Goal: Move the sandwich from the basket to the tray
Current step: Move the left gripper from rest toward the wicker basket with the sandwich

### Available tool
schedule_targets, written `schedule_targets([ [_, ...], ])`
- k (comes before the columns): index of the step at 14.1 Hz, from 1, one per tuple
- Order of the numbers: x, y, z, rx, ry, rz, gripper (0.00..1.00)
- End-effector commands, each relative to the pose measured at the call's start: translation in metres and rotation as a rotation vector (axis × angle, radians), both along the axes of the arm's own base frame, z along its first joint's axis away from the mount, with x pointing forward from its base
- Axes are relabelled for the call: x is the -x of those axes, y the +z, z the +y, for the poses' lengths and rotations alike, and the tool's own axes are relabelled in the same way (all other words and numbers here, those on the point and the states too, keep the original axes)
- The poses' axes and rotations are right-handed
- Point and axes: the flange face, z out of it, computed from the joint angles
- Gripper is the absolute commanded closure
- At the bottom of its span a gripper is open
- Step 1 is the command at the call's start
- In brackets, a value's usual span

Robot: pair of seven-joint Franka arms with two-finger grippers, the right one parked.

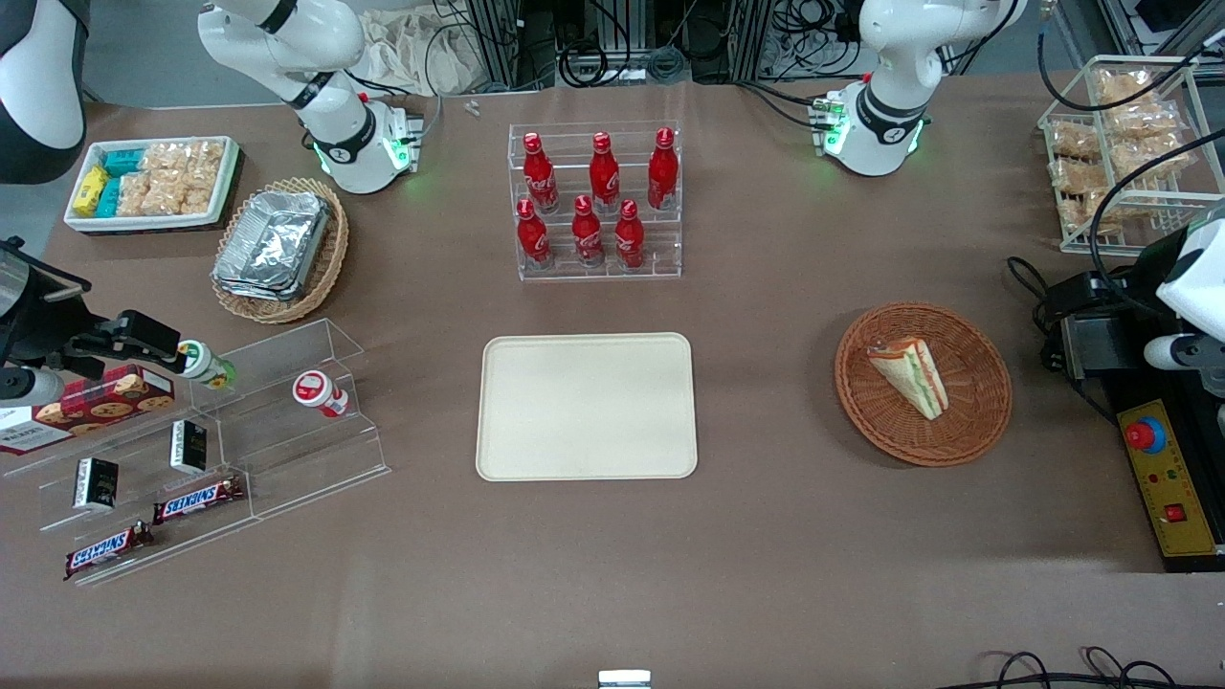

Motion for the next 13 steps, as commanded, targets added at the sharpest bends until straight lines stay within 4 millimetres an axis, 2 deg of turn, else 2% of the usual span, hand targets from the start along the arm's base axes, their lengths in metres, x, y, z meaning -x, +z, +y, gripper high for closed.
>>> schedule_targets([
  [1,0.001,0.003,-0.003,-0.009,0.013,0.014,0.00],
  [7,0.000,-0.001,-0.003,-0.005,0.023,0.023,0.00],
  [9,0.003,-0.016,-0.004,-0.013,0.026,0.052,0.00],
  [13,-0.005,-0.039,0.001,-0.016,0.069,0.092,0.00],
])
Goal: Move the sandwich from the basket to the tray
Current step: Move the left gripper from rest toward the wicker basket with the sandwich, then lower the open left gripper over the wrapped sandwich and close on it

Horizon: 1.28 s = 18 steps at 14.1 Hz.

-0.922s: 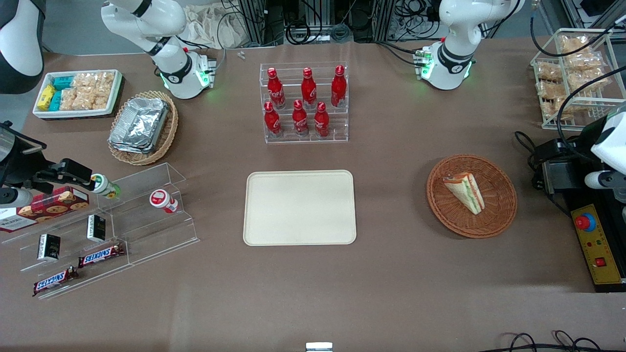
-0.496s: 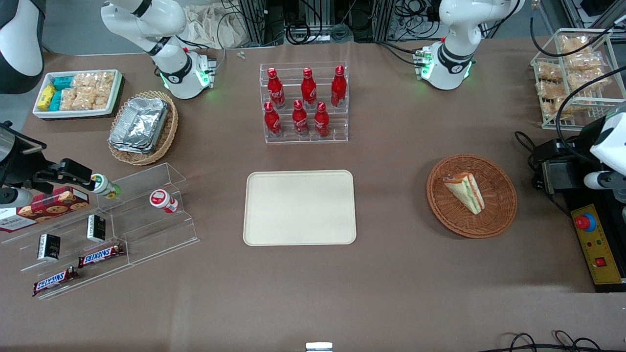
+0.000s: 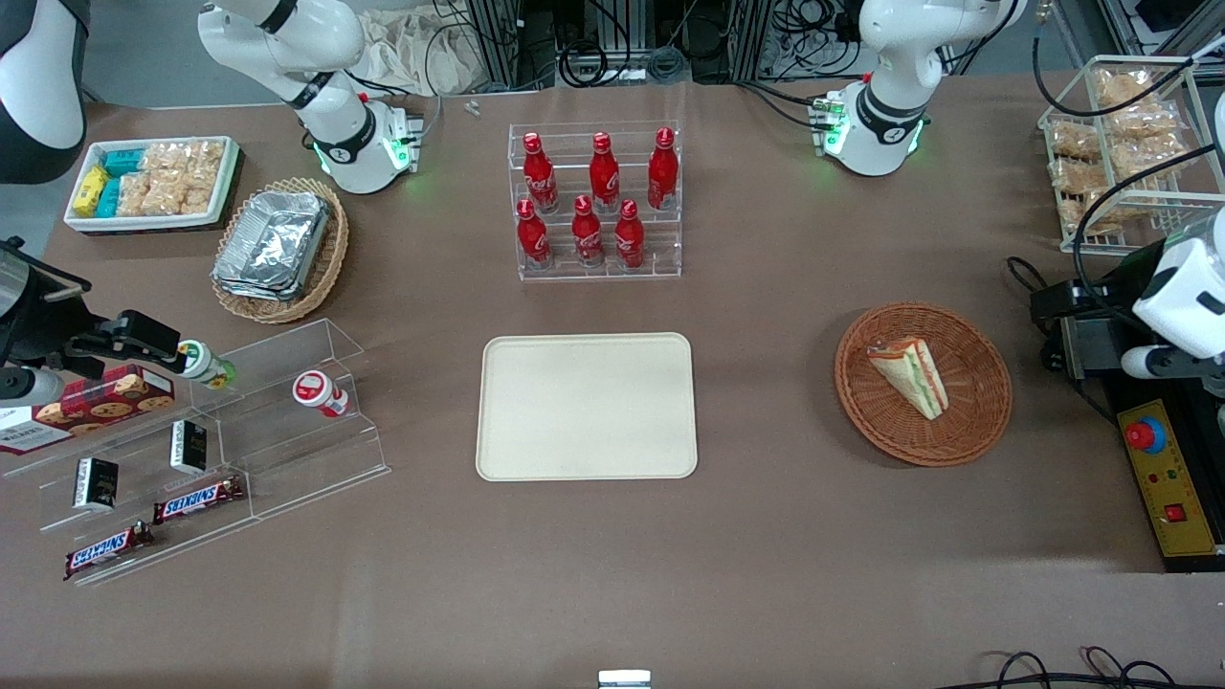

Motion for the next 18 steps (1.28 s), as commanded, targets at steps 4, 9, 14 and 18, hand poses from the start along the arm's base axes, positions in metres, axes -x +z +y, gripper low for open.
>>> schedule_targets([
  [4,0.009,-0.041,-0.002,-0.034,0.074,0.009,0.00],
  [9,0.042,-0.107,-0.025,-0.068,0.192,-0.050,0.00],
  [14,0.058,-0.174,-0.036,-0.068,0.251,-0.055,0.00],
  [18,0.072,-0.226,-0.033,-0.065,0.294,-0.027,0.00],
])
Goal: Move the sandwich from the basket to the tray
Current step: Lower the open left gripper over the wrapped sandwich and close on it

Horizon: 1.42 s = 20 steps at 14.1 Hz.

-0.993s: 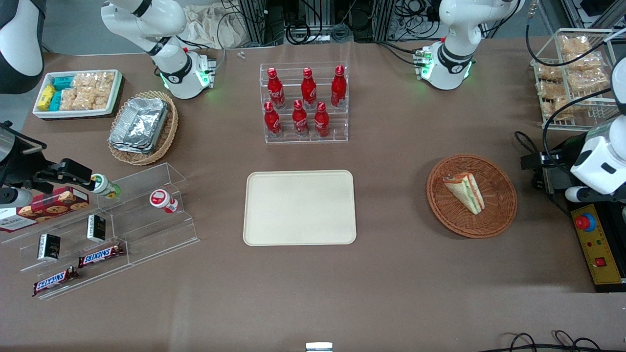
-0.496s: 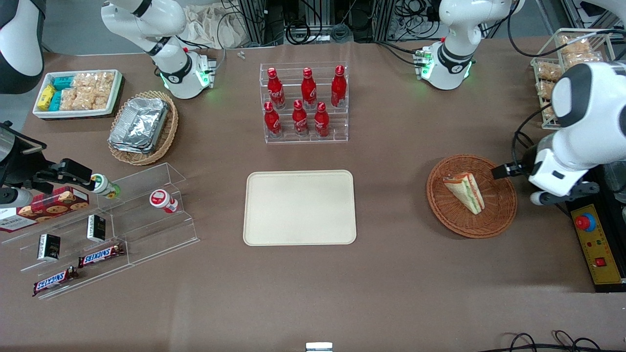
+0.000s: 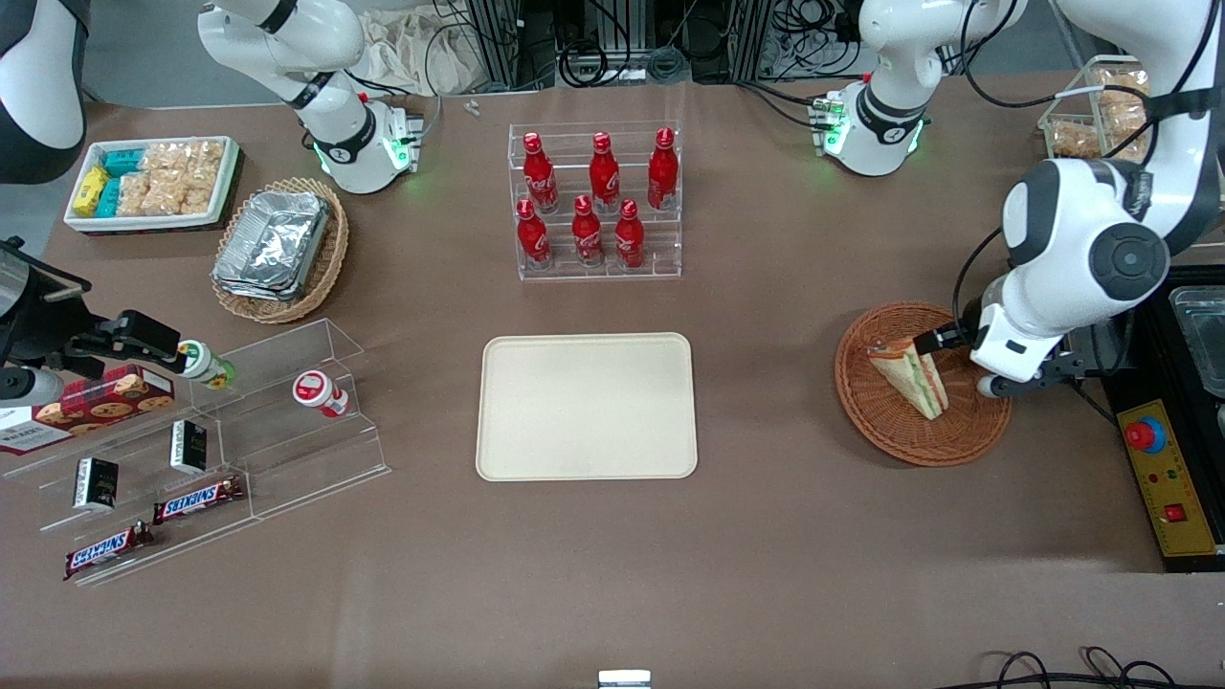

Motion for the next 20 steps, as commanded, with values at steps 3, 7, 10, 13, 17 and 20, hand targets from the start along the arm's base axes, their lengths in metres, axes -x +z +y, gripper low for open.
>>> schedule_targets([
  [3,0.004,-0.039,0.005,0.007,0.086,0.006,0.00],
  [7,-0.002,-0.063,0.003,0.013,0.141,-0.010,0.00],
  [10,-0.003,-0.075,0.002,0.020,0.144,-0.014,0.00],
  [13,-0.003,-0.081,0.002,0.021,0.154,-0.011,0.10],
  [17,-0.005,-0.086,-0.004,0.015,0.216,-0.017,0.51],
  [20,-0.006,-0.084,-0.004,0.014,0.224,-0.017,0.85],
])
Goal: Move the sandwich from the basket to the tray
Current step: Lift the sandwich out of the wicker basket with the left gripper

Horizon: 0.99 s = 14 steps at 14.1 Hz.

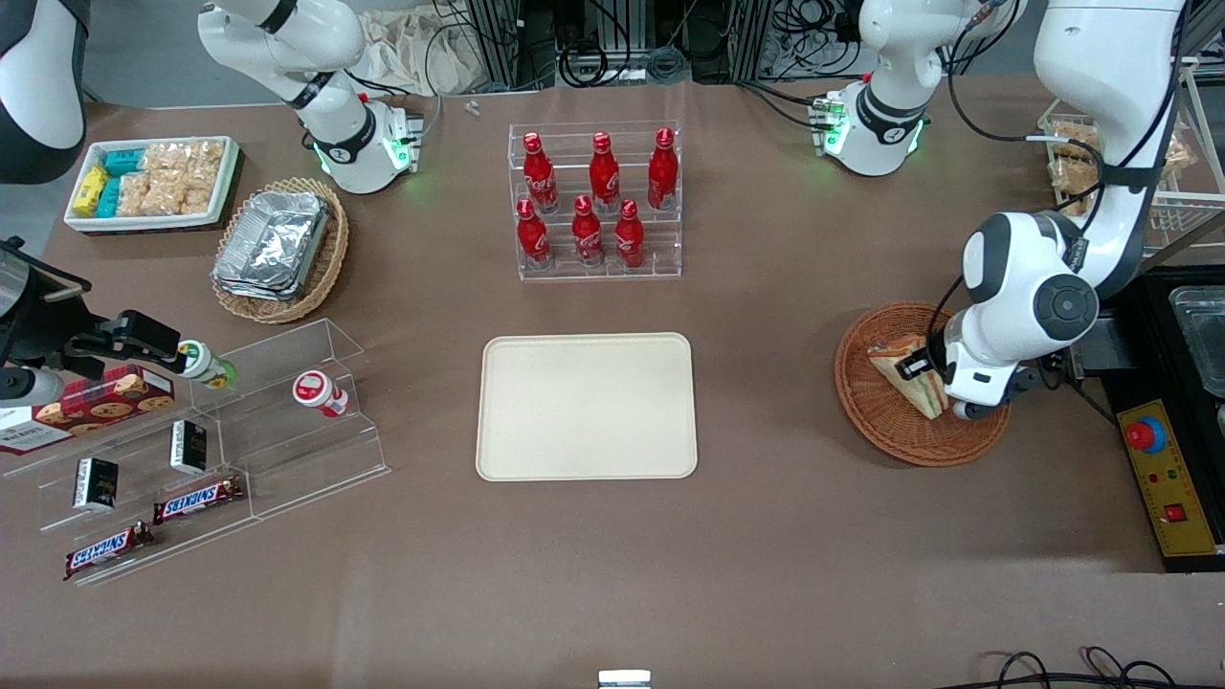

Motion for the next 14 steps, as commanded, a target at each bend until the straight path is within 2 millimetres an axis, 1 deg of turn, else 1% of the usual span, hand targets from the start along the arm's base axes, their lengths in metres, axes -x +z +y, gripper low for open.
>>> schedule_targets([
  [1,-0.001,0.004,-0.003,-0.004,0.021,-0.015,0.96],
  [2,-0.001,0.009,-0.003,-0.006,0.020,-0.019,1.00],
  [3,-0.002,0.022,-0.003,-0.012,0.016,-0.015,1.00],
  [4,-0.005,0.042,-0.003,-0.020,0.011,0.005,1.00],
  [5,-0.011,0.064,-0.004,-0.026,0.008,0.034,1.00],
  [6,-0.019,0.090,-0.012,-0.028,-0.005,0.056,1.00],
  [7,-0.026,0.113,-0.017,-0.029,-0.014,0.075,1.00],
  [9,-0.038,0.160,-0.017,-0.028,-0.028,0.089,1.00],
  [11,-0.047,0.208,-0.025,-0.025,-0.046,0.082,1.00],
  [12,-0.051,0.226,-0.028,-0.023,-0.054,0.072,1.00],
  [13,-0.056,0.236,-0.038,-0.017,-0.067,0.068,1.00],
  [14,-0.060,0.242,-0.051,-0.019,-0.091,0.073,1.00],
])
